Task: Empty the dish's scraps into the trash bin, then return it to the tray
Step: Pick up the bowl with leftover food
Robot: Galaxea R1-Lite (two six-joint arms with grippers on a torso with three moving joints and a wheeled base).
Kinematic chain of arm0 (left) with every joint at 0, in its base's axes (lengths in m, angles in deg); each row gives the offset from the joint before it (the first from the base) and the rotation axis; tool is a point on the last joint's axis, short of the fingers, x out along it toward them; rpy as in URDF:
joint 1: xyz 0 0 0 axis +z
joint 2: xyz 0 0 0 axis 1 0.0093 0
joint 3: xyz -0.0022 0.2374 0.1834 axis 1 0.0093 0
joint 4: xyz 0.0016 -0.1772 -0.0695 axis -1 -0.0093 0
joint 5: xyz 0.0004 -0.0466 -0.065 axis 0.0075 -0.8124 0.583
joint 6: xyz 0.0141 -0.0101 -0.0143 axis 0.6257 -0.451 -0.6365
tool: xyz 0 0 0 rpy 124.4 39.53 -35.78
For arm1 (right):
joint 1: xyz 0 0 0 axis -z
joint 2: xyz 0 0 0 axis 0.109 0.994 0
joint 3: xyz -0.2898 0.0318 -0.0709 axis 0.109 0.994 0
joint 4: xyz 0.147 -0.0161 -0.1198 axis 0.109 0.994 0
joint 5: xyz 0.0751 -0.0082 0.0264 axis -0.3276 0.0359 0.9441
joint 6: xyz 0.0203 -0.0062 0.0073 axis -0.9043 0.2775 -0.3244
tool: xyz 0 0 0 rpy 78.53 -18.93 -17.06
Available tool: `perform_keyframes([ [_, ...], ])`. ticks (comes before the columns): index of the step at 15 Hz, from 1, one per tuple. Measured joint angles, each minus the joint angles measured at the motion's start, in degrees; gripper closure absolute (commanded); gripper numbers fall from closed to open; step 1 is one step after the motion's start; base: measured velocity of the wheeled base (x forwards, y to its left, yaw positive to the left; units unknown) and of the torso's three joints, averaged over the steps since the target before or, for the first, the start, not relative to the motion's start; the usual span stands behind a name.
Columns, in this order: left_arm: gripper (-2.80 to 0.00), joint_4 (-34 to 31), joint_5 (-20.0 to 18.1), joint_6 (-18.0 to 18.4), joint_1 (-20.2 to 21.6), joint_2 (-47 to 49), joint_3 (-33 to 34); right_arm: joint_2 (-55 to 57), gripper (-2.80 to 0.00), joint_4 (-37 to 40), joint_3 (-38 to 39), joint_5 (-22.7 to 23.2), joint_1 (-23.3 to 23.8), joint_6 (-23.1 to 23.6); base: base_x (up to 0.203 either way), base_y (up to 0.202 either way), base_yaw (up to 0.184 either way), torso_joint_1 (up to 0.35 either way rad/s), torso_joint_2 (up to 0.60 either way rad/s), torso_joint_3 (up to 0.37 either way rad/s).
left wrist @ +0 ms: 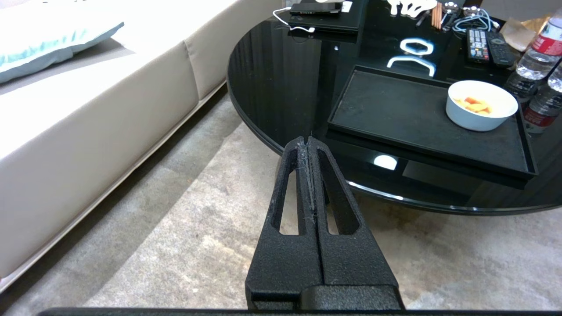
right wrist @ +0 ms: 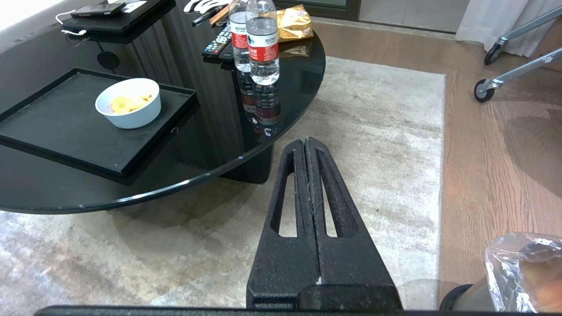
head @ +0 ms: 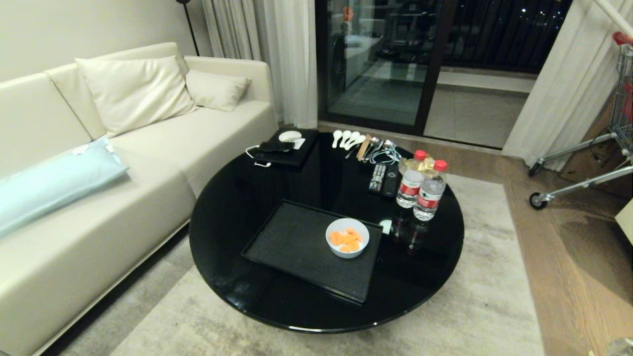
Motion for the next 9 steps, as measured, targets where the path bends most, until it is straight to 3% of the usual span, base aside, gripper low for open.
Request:
perform_keyframes([
  [9,0.0,0.0,0.0,0.0,0.0,0.0,0.0,0.0,0.0,-1.1,-0.1,-0.3,0.0,1.5,0.0,0.0,0.0,0.0,0.0,0.0],
])
